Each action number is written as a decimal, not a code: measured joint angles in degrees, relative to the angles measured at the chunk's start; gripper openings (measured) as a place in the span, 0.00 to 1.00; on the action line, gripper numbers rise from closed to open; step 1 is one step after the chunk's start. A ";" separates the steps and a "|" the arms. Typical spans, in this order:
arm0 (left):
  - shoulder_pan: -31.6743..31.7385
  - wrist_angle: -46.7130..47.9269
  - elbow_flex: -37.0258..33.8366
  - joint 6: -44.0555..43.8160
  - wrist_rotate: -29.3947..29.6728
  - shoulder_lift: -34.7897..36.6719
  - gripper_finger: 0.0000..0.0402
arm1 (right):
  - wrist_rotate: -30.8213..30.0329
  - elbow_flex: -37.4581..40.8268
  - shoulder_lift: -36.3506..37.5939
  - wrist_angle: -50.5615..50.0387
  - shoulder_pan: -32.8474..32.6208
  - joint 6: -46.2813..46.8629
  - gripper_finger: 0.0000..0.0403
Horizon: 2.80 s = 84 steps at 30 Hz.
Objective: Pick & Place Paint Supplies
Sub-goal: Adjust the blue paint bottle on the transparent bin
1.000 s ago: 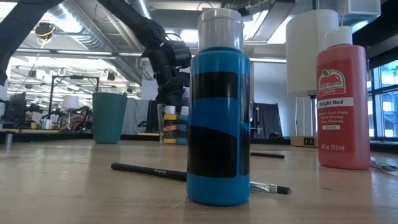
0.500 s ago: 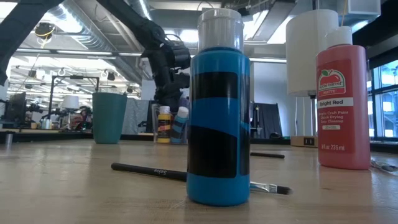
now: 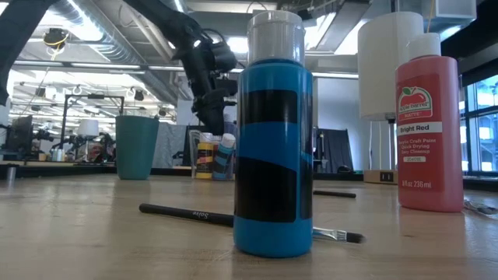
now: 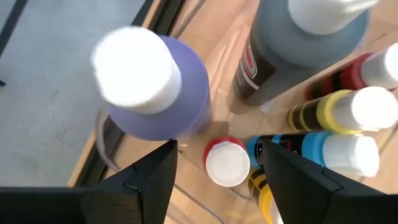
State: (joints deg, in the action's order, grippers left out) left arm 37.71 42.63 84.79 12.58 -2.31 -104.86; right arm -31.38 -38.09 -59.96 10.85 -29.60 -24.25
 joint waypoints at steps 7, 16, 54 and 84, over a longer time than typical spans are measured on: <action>-0.04 1.07 0.00 -0.66 0.70 3.10 0.57 | -0.01 0.00 0.00 0.02 0.02 0.00 0.35; -0.27 1.79 0.02 -9.28 0.87 7.80 0.57 | 0.01 0.00 0.00 0.04 0.02 -0.01 0.35; -20.31 4.91 0.15 -1.77 16.23 9.71 0.56 | 0.04 0.02 0.00 1.34 0.02 0.00 0.35; -19.43 4.43 0.11 -9.03 18.84 2.51 0.56 | 0.06 0.02 0.00 1.05 0.00 -0.02 0.35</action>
State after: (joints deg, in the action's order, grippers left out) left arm 18.28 47.05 84.90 3.55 16.53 -102.35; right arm -31.33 -38.06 -59.96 11.90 -29.61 -24.27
